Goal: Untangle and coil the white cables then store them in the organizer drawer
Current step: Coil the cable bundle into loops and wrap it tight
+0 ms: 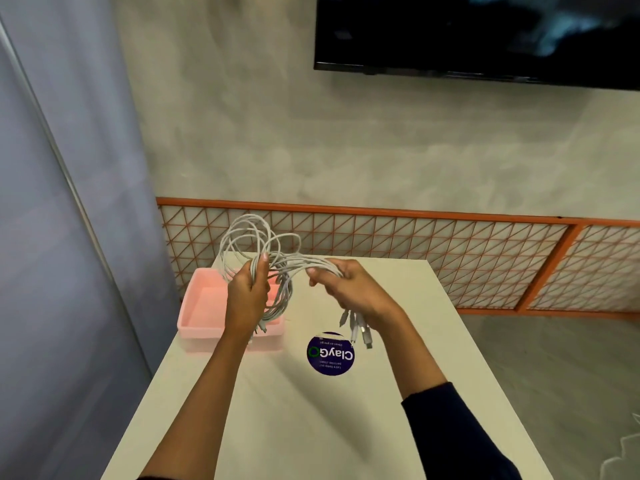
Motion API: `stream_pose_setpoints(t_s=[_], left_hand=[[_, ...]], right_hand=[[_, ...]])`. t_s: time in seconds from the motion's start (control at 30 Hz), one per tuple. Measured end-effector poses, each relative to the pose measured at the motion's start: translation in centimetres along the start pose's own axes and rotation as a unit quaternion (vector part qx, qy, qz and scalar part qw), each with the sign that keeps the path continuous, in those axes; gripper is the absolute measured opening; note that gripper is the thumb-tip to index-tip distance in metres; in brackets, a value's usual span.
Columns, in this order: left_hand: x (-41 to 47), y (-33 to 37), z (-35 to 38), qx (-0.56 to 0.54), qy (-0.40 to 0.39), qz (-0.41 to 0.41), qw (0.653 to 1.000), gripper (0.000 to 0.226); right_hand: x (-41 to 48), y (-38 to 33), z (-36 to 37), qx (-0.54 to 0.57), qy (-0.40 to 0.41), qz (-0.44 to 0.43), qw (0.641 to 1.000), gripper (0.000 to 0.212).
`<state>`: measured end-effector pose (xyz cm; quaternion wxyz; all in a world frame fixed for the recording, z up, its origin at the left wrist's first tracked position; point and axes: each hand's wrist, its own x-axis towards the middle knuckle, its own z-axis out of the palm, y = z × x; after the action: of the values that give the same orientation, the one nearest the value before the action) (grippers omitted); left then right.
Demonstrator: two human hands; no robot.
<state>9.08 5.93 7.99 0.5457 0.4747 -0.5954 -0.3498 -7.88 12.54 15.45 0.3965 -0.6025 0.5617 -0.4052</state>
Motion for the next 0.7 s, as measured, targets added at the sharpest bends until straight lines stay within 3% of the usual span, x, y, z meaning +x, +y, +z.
stream_pose_setpoints(t_s=[0.13,0.27,0.43,0.6,0.7], left_hand=[[0.2,-0.4,-0.5,0.011,0.028,-0.022,0.999,0.037],[0.6,-1.1,-1.6,-0.054,0.056,-0.080,0.994,0.042],[1.0,0.0,-2.9,-0.138,0.065,-0.103,0.983,0.045],[1.6,1.6,-3.5,-0.164,0.043,-0.087,0.982,0.043],[1.7,3.7,-2.9,-0.147,-0.008,-0.050,0.988,0.040]], right_hand=[[0.2,1.1,-2.3,0.142,0.058,-0.033,0.988,0.028],[0.3,3.6,-4.1,0.314,0.126,-0.055,0.939,0.031],[-0.2,7.1,-6.4,0.431,0.194,-0.036,0.880,0.038],[-1.0,12.4,-7.1,0.366,0.205,0.056,0.906,0.028],[-1.8,15.6,-5.8,0.219,0.185,0.133,0.949,0.022]])
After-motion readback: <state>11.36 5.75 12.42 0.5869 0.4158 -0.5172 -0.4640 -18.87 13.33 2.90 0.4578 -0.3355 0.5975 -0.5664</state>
